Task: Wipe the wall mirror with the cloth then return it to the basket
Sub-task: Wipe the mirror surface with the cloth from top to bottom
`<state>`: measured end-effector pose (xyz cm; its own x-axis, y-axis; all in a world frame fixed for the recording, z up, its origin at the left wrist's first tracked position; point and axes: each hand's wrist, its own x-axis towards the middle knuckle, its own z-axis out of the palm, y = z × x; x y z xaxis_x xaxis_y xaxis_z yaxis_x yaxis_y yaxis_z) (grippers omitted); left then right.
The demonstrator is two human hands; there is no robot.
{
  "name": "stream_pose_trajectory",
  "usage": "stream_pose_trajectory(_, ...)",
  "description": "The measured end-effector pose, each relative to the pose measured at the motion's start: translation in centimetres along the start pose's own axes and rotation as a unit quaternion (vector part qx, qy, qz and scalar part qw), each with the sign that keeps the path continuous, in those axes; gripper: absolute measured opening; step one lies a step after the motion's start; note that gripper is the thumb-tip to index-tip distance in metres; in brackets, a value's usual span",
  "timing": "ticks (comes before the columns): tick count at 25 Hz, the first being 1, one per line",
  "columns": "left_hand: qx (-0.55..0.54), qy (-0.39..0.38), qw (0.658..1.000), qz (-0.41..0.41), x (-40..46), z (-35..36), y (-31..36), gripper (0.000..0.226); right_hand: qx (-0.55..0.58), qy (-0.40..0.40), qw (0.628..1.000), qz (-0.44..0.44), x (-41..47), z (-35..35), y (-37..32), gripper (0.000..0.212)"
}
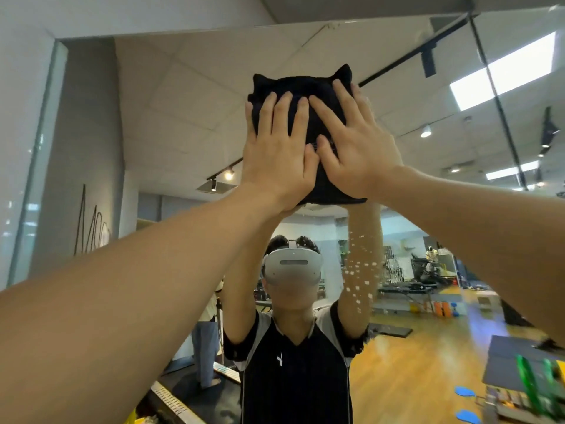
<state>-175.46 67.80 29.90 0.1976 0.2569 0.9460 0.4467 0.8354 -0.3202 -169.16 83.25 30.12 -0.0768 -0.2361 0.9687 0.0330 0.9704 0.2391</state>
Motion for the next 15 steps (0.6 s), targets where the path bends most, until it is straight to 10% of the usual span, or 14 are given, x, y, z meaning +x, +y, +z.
stream_pose_trajectory(15,-0.006,-0.006,1.0,0.024,6.7,3.5,19.2,0.067,-0.007,0.007,0.999,0.034,-5.4,-5.8,18.9,0.065)
